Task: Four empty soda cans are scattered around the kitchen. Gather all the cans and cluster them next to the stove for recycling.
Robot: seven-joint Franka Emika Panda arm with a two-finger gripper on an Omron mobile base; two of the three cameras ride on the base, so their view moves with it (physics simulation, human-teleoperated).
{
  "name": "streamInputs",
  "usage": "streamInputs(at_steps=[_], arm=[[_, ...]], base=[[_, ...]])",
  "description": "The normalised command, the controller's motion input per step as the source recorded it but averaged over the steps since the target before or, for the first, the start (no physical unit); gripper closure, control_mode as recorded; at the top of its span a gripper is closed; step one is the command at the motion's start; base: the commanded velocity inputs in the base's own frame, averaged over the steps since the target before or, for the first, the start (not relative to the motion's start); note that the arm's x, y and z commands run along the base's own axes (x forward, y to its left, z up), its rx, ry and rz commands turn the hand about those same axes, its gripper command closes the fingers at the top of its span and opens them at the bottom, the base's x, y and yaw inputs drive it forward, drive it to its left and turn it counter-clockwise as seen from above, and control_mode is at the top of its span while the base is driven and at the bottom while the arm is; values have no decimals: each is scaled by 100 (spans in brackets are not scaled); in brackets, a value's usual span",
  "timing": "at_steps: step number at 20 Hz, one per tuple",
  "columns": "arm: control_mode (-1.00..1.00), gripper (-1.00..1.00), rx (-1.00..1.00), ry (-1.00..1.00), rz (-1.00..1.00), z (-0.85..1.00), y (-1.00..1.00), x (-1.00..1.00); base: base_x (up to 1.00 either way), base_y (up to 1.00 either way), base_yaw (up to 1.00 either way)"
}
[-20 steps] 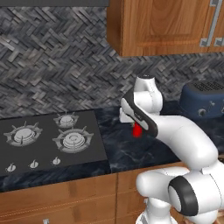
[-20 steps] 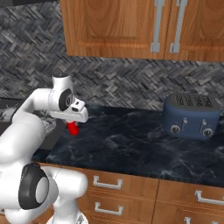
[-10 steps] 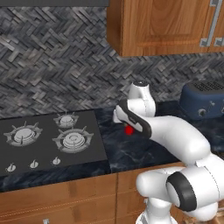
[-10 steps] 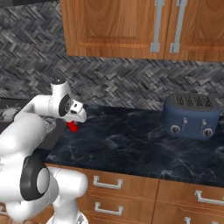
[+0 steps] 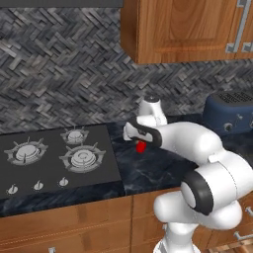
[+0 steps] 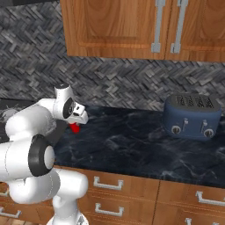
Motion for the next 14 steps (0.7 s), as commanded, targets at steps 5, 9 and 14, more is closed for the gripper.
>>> streamInputs(at_steps=[5,9,14], arm=[[-100,100,0,1,0,-25,6,32],[-100,100,0,1,0,-20,6,23],[-100,100,0,0,0,-18,3,13]], base=[[0,0,0],[0,0,0],[0,0,0]])
